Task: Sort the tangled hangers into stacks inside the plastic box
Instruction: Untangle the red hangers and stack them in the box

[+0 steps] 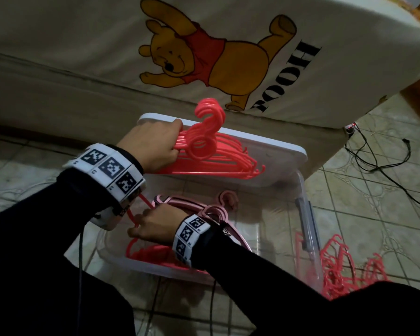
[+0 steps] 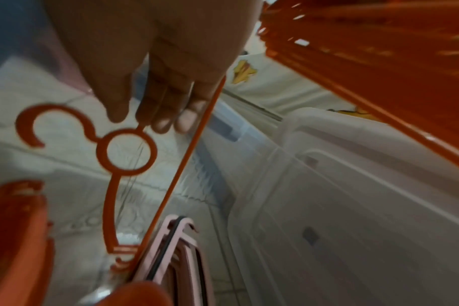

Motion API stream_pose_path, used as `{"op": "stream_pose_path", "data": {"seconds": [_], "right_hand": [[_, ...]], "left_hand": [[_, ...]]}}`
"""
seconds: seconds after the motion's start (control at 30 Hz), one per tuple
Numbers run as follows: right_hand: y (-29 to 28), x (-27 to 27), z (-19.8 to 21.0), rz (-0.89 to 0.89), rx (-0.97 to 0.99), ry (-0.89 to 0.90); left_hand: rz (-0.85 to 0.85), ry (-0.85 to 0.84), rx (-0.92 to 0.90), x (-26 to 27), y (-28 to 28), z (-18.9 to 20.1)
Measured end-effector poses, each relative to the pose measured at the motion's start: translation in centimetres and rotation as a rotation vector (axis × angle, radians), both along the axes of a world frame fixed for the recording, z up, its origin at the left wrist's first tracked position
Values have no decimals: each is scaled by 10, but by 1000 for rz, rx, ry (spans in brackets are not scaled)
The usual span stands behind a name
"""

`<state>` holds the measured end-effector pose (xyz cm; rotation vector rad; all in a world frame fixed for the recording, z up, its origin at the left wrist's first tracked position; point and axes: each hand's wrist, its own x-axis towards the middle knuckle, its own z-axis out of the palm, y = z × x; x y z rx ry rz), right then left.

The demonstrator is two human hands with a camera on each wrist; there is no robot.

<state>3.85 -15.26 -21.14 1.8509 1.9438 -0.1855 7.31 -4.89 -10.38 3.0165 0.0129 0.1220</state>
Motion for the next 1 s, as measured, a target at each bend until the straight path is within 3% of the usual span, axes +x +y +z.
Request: {"op": "stream_pose_path", "data": {"seconds": [0.23,0.43,0.5,0.6,0.67,0.7,0.77,0.87,1.0], "right_hand": [[1,-4,-21,-89,152,-87],[7,-13,-8,-154,256,-29],[14,-14,-9,-165,247,-62],[19,-11,-8,-106,63,-138],[17,-4,-6,-21,114,-64],[14,0,-2,-69,140,-32],[11,11,-8,-146,257,-135],[5,23,-6,-124,159,1],[-10,33,-8,-375,206,134]], "left_hand": [[-20,28,2,-1,-5,0],[-42,36,25,-1,-8,-1],[-45,39,34,-1,-8,-1],[-52,46,35,-2,-9,-2],[-53,49,36,-3,-9,-1],[-52,50,34,-3,-9,-1],[-49,51,29,-4,-10,1],[-46,4,41,-4,-11,2],[-14,-86,23,-6,-14,6]]}}
